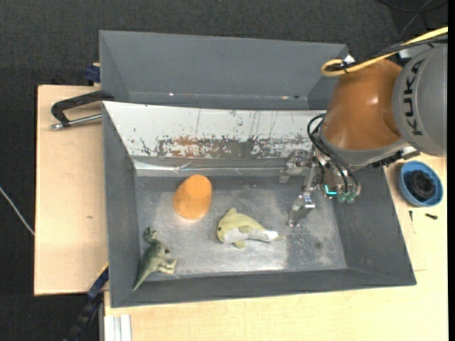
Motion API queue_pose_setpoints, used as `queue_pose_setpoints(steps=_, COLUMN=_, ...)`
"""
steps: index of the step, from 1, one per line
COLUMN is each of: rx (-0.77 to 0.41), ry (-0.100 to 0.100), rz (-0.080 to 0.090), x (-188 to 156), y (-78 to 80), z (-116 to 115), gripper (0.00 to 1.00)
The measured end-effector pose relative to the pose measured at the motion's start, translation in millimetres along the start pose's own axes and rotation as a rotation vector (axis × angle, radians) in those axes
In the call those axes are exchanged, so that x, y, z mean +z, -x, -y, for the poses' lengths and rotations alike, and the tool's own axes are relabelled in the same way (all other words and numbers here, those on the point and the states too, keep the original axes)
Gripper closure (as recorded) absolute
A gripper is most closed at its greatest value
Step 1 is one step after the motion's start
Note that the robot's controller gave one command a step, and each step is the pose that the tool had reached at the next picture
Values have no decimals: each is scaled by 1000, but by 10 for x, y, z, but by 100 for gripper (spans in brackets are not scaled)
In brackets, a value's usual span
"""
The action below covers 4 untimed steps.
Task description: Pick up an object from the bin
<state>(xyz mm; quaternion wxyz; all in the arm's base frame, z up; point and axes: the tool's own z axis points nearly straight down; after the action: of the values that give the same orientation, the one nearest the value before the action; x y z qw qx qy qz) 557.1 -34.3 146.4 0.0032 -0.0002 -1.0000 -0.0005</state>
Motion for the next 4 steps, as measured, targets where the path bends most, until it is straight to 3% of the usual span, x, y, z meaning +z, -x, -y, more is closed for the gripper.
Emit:
queue_pose_setpoints(steps=1, rx=251, ry=2, rz=13, x=749, y=-415, z=-704, gripper=0)
queue_pose_setpoints(steps=2, rx=272, ry=4, rz=11, x=448, y=-598, z=-957, gripper=0)
queue_pose_setpoints(steps=3, rx=336, ry=2, rz=9, x=443, y=-602, z=-834, gripper=0)
queue_pose_setpoints(steps=4, rx=533, ry=4, rz=10, x=751, y=-546, z=-947, gripper=0)
